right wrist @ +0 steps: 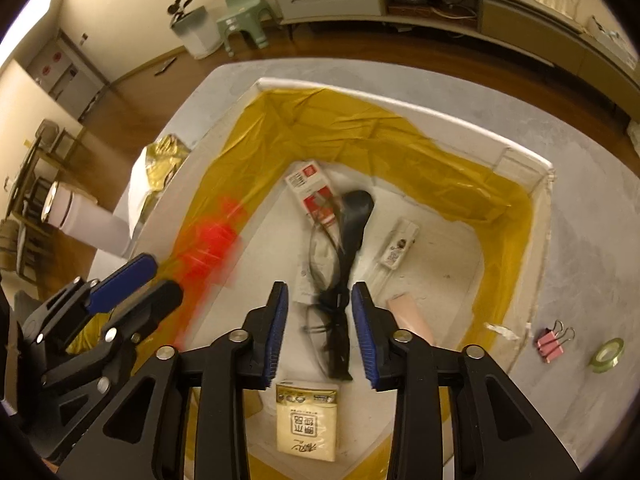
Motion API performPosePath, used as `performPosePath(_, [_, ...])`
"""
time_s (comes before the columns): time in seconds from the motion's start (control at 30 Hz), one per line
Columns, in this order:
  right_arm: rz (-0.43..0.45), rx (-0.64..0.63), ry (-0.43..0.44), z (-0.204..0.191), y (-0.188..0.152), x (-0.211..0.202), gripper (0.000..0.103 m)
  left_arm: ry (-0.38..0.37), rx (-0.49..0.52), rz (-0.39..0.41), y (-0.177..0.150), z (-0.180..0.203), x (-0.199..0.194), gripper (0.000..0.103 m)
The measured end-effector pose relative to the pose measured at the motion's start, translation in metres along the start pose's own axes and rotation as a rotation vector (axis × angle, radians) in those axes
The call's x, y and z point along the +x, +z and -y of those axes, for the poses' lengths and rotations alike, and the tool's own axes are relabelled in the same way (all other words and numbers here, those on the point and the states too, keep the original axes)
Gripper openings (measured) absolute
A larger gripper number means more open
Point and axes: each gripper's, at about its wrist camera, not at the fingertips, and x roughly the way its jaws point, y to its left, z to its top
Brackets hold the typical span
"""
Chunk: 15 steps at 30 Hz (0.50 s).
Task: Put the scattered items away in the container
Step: 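Lower both tools over the box and open them to drop figure and glasses, then move both open tools back toward the pink clip and green tape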
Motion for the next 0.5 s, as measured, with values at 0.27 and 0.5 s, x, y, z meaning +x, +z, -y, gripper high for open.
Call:
performPosePath(0.27, [0.029,0.015,0.056,0.005,-0.01,-0.018,0.038,-0.02,-0.01,0.02,0.002,-0.002,-0.01,0.039])
performPosePath(0.5, [0.091,0.008,0.114,0.008,-0.028,-0.046,0.038,-0.027,-0.015,0.056,0.004,-0.002,-0.024,0.04])
